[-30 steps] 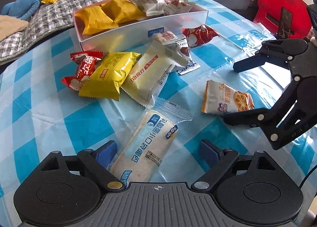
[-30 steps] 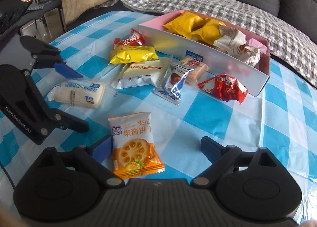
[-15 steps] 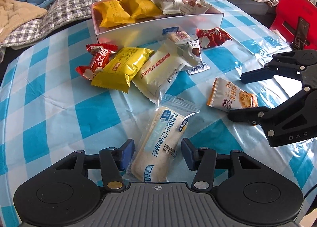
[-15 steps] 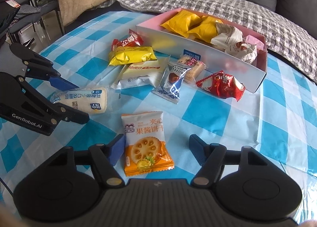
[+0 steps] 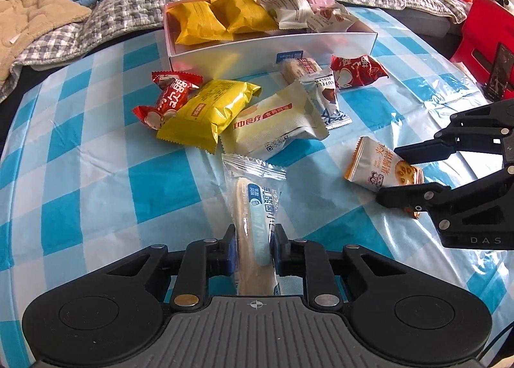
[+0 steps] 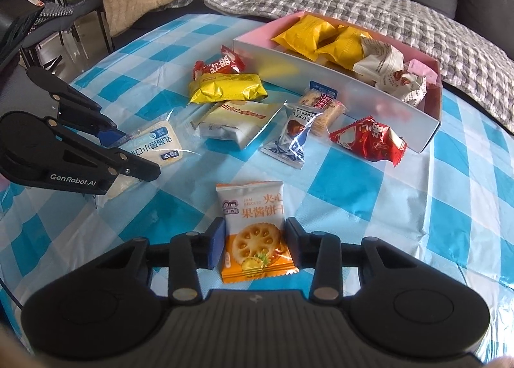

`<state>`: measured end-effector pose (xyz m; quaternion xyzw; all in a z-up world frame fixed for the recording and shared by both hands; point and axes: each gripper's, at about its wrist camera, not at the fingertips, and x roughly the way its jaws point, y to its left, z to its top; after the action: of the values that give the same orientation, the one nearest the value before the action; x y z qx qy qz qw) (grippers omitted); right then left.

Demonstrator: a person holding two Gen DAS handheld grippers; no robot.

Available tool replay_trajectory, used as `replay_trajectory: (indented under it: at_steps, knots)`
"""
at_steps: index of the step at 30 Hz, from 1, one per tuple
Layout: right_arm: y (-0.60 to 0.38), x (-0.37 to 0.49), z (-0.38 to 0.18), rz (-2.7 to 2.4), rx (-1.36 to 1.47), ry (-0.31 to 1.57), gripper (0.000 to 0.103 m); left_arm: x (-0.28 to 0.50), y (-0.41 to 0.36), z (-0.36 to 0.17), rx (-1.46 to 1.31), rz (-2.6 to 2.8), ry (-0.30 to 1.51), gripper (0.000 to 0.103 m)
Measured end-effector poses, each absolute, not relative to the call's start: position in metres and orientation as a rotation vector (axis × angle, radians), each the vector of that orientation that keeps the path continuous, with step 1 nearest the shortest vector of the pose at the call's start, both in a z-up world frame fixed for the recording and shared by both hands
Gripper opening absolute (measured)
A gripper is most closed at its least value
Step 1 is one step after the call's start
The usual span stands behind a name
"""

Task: Organize snacks
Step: 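Carry both packets over the pink box and lower them inside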

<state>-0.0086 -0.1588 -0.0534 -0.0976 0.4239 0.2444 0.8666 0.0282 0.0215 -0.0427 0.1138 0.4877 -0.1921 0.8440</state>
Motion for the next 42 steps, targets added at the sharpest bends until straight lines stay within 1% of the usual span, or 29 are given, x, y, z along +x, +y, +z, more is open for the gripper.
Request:
replay_trajectory:
  at_steps: [19, 31, 42]
  knots:
    - [-0.167, -0.005, -0.039, 0.492, -0.125, 0.885, 0.036, 0.023, 0.019, -0.028, 0.201, -0.43, 1.014, 0.017]
    - [-0.178, 0.008, -0.014, 0.441, -0.034, 0.861, 0.036, 0.025, 0.011, -0.002, 0.156, -0.456, 0.962, 0.017]
    - [-0.197, 0.035, 0.008, 0.359, 0.083, 0.83, 0.036, 0.049, 0.009, 0.024, 0.067, -0.392, 0.914, 0.017]
